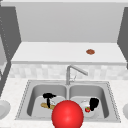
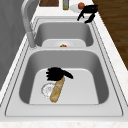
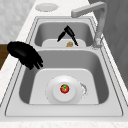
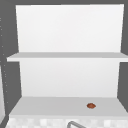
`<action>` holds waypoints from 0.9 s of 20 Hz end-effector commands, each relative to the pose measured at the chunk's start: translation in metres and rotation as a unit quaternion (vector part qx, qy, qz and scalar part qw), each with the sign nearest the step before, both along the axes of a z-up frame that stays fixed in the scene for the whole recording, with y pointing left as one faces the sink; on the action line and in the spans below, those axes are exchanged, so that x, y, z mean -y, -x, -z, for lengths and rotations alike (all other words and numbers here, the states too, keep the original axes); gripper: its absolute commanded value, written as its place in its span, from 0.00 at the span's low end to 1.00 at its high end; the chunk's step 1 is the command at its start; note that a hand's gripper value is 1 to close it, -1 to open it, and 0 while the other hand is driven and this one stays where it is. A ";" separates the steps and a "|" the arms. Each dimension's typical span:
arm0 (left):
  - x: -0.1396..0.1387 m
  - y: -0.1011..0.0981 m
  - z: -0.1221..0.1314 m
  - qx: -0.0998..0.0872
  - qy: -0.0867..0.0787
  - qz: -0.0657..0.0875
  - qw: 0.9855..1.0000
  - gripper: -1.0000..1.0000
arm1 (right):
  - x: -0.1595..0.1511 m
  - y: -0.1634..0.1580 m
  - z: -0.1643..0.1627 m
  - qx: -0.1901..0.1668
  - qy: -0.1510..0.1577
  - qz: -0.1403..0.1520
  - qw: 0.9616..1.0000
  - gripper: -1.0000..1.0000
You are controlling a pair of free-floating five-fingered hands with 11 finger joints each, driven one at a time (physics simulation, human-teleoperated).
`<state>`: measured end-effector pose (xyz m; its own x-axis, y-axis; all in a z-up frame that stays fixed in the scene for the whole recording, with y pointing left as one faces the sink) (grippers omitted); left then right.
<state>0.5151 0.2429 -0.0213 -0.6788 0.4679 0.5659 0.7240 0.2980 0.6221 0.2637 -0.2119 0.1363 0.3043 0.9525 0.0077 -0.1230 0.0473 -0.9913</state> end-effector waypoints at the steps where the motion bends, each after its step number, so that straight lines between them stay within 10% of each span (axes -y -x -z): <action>1: -0.004 0.006 -0.016 0.008 -0.024 -0.007 1.000 0.00 | 0.000 0.000 0.000 0.000 0.000 0.000 1.000 0.50; 18: -0.023 0.027 -0.069 -0.013 -0.054 -0.023 0.998 0.00 | 0.000 0.000 0.000 0.000 0.000 0.000 1.000 0.50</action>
